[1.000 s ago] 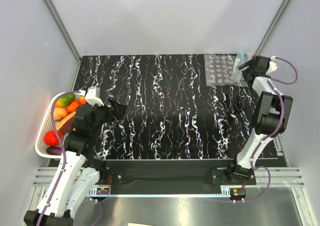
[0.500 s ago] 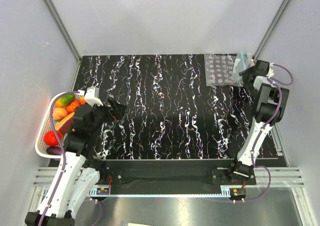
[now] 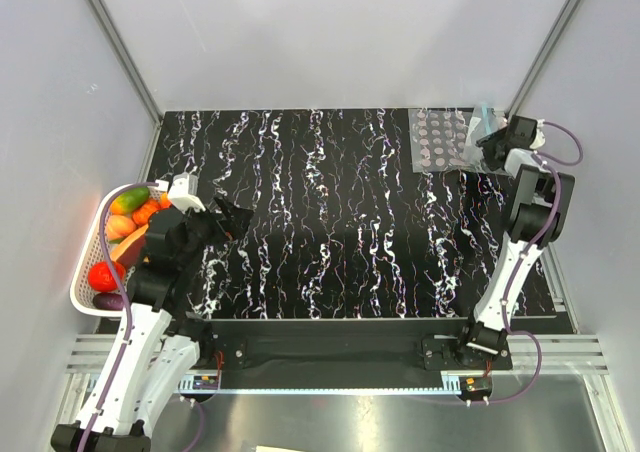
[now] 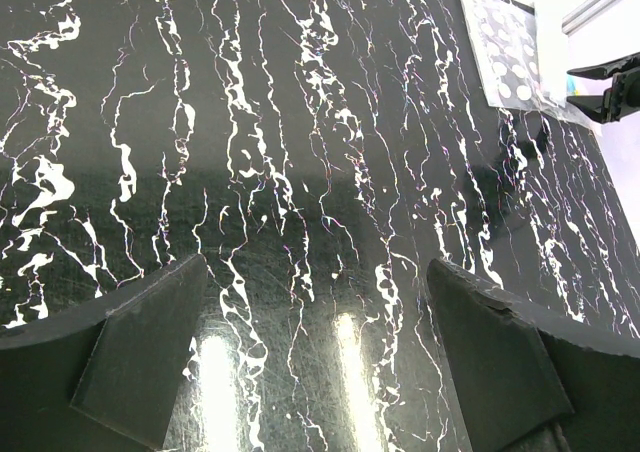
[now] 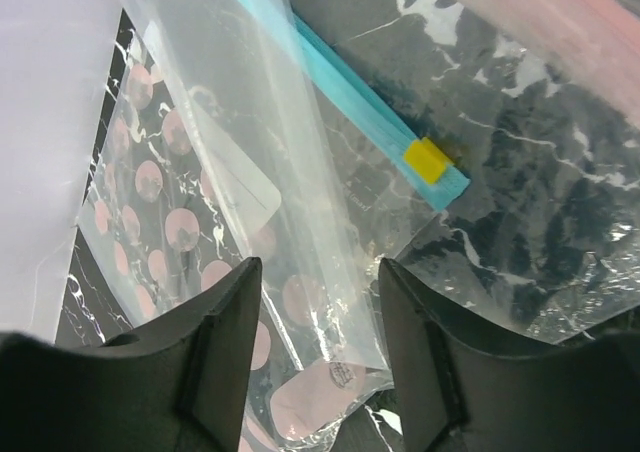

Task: Place the food in the zip-top bag and seal the zipper
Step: Pick up the zipper food storage bag at the corner of the board.

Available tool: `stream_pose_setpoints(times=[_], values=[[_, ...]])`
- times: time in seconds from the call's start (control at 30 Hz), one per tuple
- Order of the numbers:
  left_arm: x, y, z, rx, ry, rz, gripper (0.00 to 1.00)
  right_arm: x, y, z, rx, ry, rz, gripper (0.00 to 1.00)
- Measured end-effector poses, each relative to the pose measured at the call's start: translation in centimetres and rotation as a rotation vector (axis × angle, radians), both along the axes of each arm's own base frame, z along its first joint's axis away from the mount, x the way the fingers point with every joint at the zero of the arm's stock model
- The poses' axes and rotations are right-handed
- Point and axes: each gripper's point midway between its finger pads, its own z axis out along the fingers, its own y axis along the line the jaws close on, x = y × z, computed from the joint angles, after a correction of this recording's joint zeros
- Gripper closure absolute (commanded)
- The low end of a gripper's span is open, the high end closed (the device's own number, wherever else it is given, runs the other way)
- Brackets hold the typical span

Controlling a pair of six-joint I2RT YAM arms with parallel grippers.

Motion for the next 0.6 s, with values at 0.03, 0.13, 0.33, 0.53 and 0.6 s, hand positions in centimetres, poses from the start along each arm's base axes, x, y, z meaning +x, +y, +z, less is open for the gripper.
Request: stream_pose_setpoints(times=[0.03,0.13,0.33,0.53,0.6], values=[[0.0,0.0,0.0,0.0,0.0,0.0,0.01,0.1,0.1,0.0,0.0,0.0,0.002,0.41],[0.0,0.0,0.0,0.0,0.0,-0.001,0.01,0.6,0.7,0.0,0.001,-0.001,0.012,0.43],[0.0,0.0,0.0,-0.001,0.0,-0.001,0.01,1.6,1.2,-0.4,0.016,0.01,0.017,0.59],[0.0,0.0,0.0,-0.001,0.0,-0.001,0.01,2.0,1.2,-1.8,0.042,0.064,0.012,0.92],[0.0,0.0,0.0,-0.001,0.0,-0.001,0.01,1.9,1.3,-2.1,0.046,0.075,0.016,1.0]])
